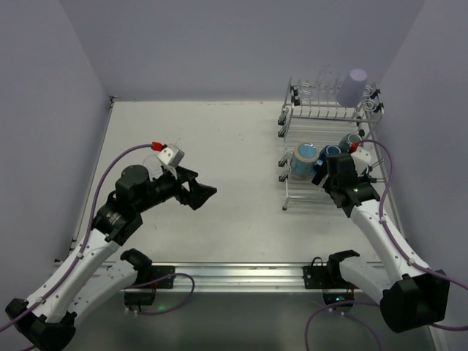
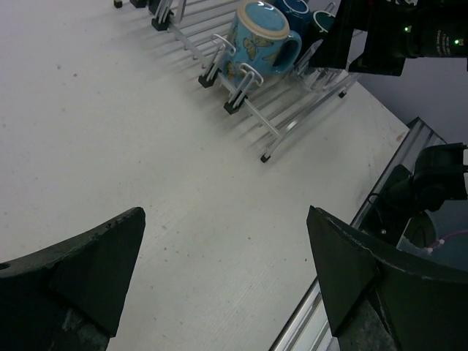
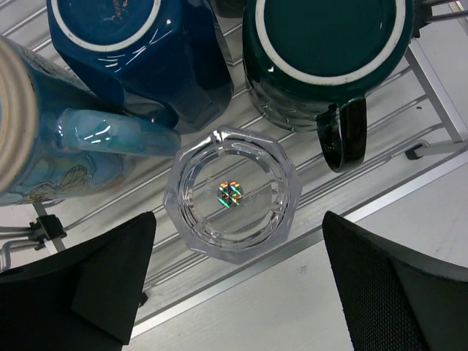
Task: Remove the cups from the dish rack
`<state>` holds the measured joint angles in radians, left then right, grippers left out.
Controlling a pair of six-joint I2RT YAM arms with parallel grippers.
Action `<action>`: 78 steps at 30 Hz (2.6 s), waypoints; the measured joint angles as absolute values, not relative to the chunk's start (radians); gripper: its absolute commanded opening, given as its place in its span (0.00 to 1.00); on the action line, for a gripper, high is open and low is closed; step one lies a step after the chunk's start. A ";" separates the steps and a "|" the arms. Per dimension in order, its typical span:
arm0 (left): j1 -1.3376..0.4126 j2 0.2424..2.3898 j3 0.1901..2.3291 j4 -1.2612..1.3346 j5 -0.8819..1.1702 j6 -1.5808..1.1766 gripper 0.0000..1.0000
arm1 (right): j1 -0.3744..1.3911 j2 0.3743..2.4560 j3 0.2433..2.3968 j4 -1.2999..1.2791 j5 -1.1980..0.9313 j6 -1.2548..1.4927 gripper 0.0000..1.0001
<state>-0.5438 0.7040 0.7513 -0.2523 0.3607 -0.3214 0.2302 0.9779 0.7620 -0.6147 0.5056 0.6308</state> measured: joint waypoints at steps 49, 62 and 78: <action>-0.659 1.053 0.461 0.678 0.586 -0.926 0.69 | 0.479 0.688 0.584 0.068 -0.395 0.850 0.35; -0.715 1.114 0.459 0.842 0.555 -0.978 0.33 | 0.561 0.799 0.514 0.252 -0.474 0.931 0.35; -0.604 1.055 0.898 -0.097 0.082 -0.590 0.00 | 0.596 0.743 0.501 0.157 -0.365 0.859 0.99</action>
<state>-0.6041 1.0546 0.8982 -0.0975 0.0818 -0.5900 0.5957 0.7425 0.5014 0.1566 -0.3653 0.8589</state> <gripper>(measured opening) 0.069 0.990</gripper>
